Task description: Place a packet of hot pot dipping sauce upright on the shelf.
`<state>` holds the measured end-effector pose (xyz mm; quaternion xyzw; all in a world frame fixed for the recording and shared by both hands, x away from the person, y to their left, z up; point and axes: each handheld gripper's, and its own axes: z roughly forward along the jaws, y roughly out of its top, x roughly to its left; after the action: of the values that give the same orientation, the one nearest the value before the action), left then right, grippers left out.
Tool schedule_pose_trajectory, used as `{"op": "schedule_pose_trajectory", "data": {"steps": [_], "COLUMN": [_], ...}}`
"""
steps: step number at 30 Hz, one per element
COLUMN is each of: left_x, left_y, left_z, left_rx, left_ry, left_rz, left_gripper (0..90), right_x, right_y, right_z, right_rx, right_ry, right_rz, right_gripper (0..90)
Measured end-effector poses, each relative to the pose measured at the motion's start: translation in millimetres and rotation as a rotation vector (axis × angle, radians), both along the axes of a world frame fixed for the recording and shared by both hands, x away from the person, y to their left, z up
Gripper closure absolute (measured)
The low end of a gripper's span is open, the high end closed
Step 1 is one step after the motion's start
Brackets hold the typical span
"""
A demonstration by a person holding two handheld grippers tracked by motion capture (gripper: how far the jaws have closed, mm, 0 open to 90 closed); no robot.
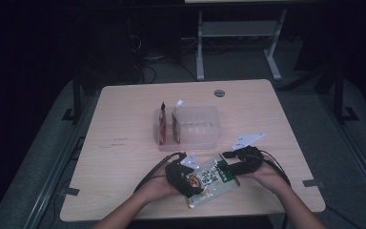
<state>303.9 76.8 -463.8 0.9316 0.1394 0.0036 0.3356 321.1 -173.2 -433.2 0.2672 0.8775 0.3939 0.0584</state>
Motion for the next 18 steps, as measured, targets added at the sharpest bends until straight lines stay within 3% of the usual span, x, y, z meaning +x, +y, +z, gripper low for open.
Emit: {"op": "schedule_pose_trajectory", "data": {"steps": [2,7,8,9,10,12,16,17,18], "left_x": [-1.2,2.2,2.9,3.4,3.8,5.0,8.2,10.4,10.4], "left_y": [0.1,3.1,3.8,4.7,5.1,6.3,9.2,11.1,11.1], "left_z": [0.3,1.9,2.3,2.4,2.5,2.5,2.1,1.6,1.6], "left_rx": [-0.002,-0.010,-0.007,-0.007,-0.011,-0.020,-0.034,-0.049,-0.049], "left_ry": [-0.006,-0.016,-0.022,-0.030,-0.028,-0.028,-0.013,0.015,0.015], "left_rz": [0.002,0.010,0.007,0.009,0.013,0.019,0.029,0.035,0.035], "left_gripper": [18.8,37.7,37.7,45.6,45.6,55.2,67.8,71.6,74.9], "right_x": [-0.3,-0.7,-0.7,-0.7,-0.7,0.0,0.6,0.5,0.5], "right_y": [-0.7,-1.8,-1.8,-1.8,-1.8,-2.2,-2.4,-2.5,-2.5], "right_z": [-0.2,-0.2,-0.2,-0.2,-0.2,-0.6,-0.8,-0.8,-0.8], "right_rx": [0.000,0.002,0.002,0.004,0.004,0.003,0.005,0.006,0.006], "right_ry": [0.000,0.005,0.005,0.011,0.011,0.012,0.011,0.016,0.016], "right_rz": [-0.003,-0.014,-0.014,-0.019,-0.019,-0.017,-0.014,-0.016,-0.016], "right_gripper": [45.5,44.9,44.9,44.9,44.9,44.9,45.3,45.6,45.6]}}
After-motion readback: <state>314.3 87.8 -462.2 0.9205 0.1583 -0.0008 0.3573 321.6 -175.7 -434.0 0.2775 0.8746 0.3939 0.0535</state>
